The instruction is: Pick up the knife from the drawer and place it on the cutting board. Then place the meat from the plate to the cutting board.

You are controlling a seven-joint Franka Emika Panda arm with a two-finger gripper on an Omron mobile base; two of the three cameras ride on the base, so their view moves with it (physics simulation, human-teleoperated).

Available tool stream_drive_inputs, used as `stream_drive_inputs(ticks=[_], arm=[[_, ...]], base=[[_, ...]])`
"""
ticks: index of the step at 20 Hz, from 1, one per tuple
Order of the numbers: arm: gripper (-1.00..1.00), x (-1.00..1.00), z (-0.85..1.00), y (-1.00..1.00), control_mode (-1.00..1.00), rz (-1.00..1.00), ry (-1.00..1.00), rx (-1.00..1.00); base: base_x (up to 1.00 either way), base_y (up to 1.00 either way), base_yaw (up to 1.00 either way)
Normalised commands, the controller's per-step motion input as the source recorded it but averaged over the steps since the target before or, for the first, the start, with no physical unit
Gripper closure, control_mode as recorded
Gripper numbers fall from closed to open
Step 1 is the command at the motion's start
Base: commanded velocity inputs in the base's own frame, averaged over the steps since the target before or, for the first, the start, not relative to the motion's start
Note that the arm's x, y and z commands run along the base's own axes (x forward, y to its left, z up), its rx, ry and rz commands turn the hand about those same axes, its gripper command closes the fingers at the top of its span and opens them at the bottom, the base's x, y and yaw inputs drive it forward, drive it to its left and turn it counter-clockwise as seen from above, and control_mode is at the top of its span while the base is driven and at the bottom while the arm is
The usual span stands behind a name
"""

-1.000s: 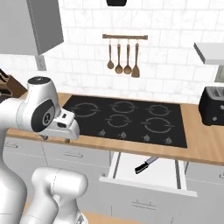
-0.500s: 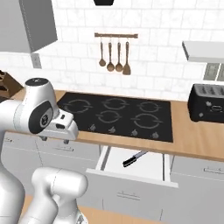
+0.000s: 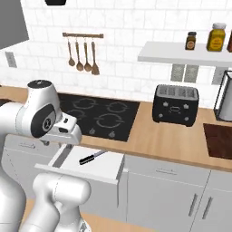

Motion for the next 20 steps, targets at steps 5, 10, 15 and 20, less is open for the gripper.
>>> stream_drive_inputs(ticks=[5, 10, 15, 20], arm=[[-1.00, 0.00, 0.00, 0.00, 1.00, 0.00, 0.00, 0.00], [-1.00, 0.00, 0.00, 0.00, 1.00, 0.00, 0.00, 0.00], [-1.00, 0.00, 0.00, 0.00, 1.00, 0.00, 0.00, 0.00], [-1.00, 0.00, 0.00, 0.00, 1.00, 0.00, 0.00, 0.00]], base=[[0.04, -0.91, 0.25], [0.03, -0.83, 0.33], [0.08, -0.71, 0.31], [0.38, -0.30, 0.34]])
